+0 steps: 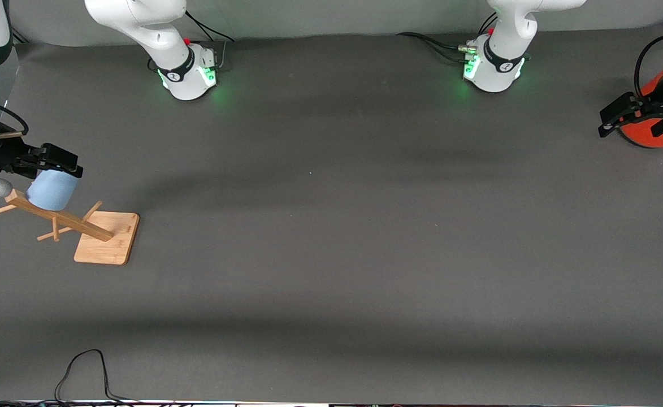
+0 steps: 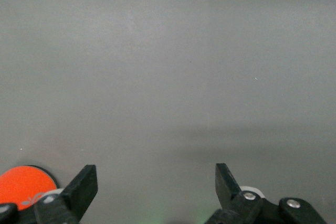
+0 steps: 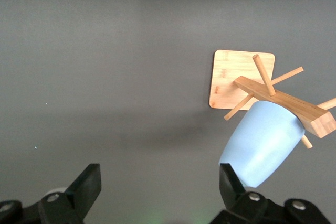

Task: Rotate and upright cup with both arms
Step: 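Move the right gripper toward the blue cup on the wooden stand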

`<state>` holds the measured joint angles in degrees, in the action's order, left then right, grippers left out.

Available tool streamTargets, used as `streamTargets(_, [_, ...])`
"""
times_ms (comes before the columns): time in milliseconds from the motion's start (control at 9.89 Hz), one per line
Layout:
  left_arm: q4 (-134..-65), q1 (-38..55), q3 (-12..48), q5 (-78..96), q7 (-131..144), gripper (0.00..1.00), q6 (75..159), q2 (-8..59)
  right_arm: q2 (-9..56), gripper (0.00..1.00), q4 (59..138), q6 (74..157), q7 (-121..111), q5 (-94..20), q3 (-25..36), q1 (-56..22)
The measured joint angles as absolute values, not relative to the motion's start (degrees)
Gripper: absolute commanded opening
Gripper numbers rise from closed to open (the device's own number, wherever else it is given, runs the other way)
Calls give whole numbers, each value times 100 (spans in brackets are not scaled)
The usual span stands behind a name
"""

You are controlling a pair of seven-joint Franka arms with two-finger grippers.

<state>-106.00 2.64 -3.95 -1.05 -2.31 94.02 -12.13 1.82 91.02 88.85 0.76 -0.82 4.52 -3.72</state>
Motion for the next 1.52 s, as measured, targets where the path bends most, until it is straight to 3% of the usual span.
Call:
streamTargets(1011, [-10486, 264, -426, -106, -270, 100, 9414, -1092, 183, 100, 9109, 8887, 77, 98, 487, -365])
streamTargets(1517, [-10454, 264, -428, -106, -270, 100, 9409, -1082, 182, 100, 9156, 8643, 73, 198, 1761, -283])
